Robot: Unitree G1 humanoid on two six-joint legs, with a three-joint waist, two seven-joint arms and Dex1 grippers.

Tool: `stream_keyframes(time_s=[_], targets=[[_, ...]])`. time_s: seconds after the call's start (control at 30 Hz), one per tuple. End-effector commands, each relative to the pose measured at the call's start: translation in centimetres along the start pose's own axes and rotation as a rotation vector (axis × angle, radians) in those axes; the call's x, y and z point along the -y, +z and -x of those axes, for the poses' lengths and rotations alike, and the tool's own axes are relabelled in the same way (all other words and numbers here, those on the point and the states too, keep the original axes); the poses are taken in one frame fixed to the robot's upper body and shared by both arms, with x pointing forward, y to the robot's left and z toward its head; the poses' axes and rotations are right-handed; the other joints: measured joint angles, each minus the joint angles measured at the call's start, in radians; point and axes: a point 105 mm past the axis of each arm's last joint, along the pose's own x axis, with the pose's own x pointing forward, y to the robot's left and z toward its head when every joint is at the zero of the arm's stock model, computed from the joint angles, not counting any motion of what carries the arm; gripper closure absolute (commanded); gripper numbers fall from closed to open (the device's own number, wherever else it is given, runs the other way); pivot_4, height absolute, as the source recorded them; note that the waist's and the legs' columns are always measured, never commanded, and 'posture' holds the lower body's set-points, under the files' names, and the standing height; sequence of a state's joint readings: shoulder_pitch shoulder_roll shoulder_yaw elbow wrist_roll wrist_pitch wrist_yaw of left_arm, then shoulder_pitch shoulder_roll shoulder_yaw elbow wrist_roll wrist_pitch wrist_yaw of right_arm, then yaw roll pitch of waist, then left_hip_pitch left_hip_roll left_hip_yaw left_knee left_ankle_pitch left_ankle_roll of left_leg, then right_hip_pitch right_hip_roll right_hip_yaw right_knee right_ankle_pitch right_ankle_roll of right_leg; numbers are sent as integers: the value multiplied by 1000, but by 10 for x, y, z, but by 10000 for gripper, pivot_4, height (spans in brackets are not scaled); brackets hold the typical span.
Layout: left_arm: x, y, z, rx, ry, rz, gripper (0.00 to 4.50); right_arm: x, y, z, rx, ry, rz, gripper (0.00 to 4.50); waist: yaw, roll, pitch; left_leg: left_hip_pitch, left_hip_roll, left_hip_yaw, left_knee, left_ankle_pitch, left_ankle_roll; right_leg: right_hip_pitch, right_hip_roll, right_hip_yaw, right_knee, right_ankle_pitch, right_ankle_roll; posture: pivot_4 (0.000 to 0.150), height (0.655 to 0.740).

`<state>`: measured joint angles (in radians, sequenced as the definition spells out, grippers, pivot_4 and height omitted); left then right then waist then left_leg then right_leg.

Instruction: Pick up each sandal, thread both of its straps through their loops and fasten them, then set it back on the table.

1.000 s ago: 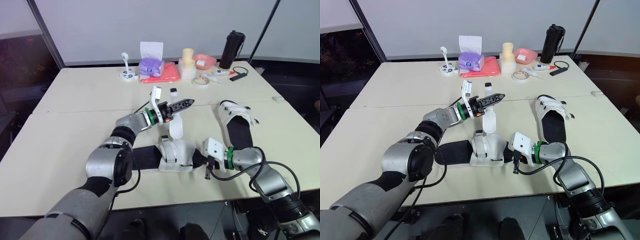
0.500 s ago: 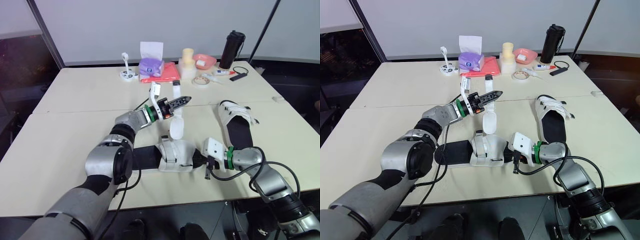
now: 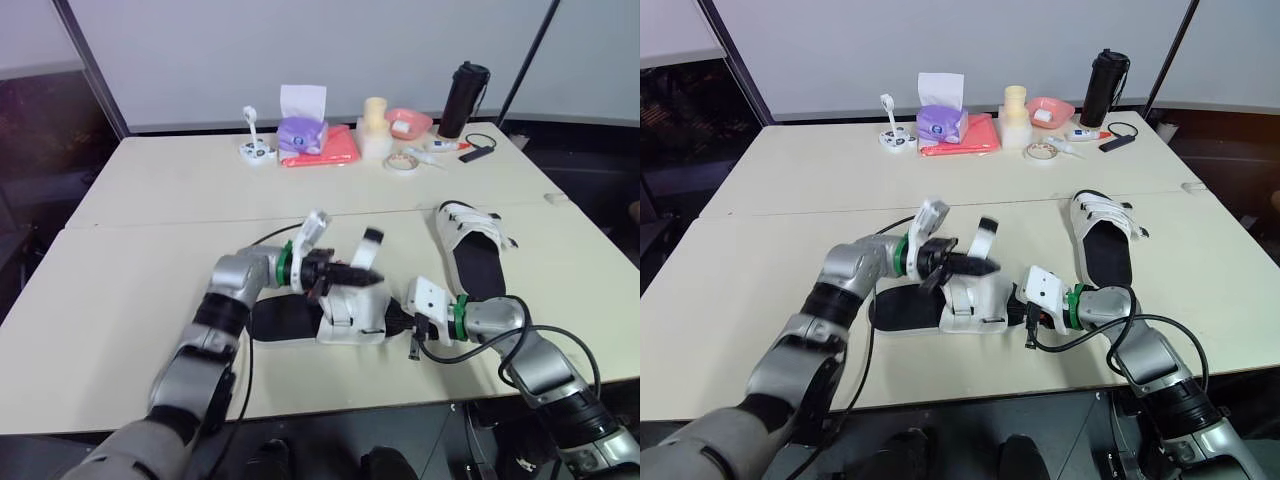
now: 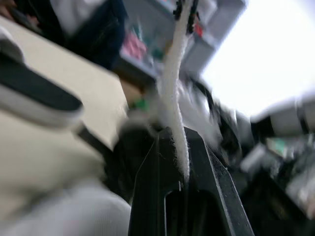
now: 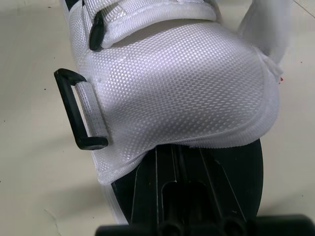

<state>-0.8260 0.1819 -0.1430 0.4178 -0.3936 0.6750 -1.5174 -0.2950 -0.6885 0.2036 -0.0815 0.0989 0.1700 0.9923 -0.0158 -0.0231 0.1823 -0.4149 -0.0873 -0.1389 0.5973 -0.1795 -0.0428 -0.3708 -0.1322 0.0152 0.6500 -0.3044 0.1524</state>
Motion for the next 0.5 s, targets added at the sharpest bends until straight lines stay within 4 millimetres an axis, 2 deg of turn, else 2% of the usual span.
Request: stream_keyframes(time_s=[0.03,0.33,0.5], targets=[[19,-3,-15,-76,-49,-188,44819,-13,-16,-2,-65,41,-39,45000,3,0,0,0,0,0,0,0,0,1,0,0,0,0,0,1500,7400],[29,-43,-38,-251,-82,-638,44819,-17,-17,-4,-71,66,-39,45000,5,0,0,1,0,-1,-1,0,0,2,-1,0,-3,0,0,1500,7400],[25,-61,-39,-322,-96,-787,44819,-17,-16,-4,-72,71,-36,45000,6,0,0,1,0,-1,-1,-1,1,2,-1,0,-3,0,0,1500,7400]])
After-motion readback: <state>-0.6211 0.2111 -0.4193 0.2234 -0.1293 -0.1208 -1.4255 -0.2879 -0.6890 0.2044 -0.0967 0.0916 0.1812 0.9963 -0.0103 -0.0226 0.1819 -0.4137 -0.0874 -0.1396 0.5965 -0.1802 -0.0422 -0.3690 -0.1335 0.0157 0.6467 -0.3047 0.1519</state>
